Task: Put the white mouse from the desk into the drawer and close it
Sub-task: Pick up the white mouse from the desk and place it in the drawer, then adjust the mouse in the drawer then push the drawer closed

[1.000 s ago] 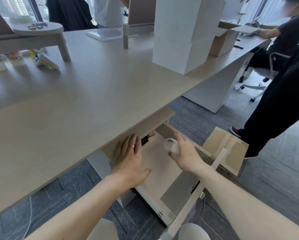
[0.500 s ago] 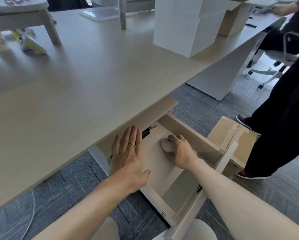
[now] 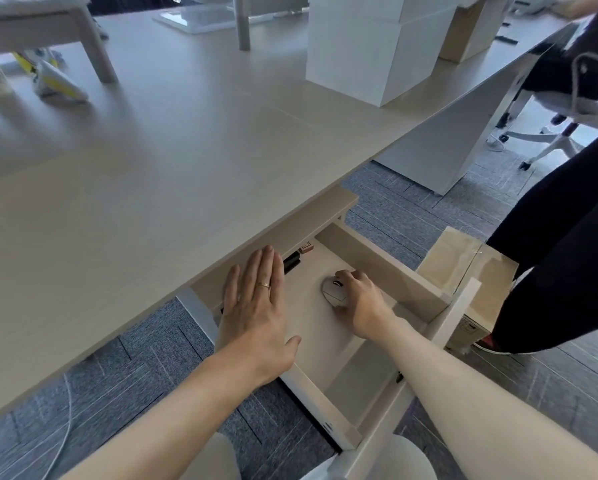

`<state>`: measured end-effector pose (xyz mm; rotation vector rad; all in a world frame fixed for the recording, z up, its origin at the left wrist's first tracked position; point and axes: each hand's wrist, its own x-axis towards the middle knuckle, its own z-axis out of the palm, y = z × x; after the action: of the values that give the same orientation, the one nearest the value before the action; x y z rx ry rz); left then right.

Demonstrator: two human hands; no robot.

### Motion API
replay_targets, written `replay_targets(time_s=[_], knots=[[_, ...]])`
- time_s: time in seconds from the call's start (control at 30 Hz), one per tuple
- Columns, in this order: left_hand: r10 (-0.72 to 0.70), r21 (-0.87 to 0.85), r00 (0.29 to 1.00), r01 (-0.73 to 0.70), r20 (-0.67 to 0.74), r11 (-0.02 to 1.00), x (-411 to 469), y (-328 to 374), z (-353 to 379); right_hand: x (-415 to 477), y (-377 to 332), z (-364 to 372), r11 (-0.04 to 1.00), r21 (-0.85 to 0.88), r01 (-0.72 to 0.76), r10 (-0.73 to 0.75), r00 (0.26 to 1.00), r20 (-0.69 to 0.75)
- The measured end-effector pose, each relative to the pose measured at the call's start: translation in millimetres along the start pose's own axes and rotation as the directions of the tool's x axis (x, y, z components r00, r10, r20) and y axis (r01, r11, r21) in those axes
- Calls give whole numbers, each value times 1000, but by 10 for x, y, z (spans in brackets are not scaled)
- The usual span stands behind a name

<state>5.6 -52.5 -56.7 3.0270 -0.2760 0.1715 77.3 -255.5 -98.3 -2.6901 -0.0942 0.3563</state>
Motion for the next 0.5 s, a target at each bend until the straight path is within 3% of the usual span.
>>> replay_targets(time_s=[0.33, 0.5], knots=[[-11, 2, 1000, 11, 11, 1000, -3, 18, -23, -51, -65, -55, 993, -117, 14, -12, 1000, 19], [-17, 14, 999, 16, 42, 1000, 8, 27, -74, -191, -115, -479, 995, -99, 23, -38, 987, -156]])
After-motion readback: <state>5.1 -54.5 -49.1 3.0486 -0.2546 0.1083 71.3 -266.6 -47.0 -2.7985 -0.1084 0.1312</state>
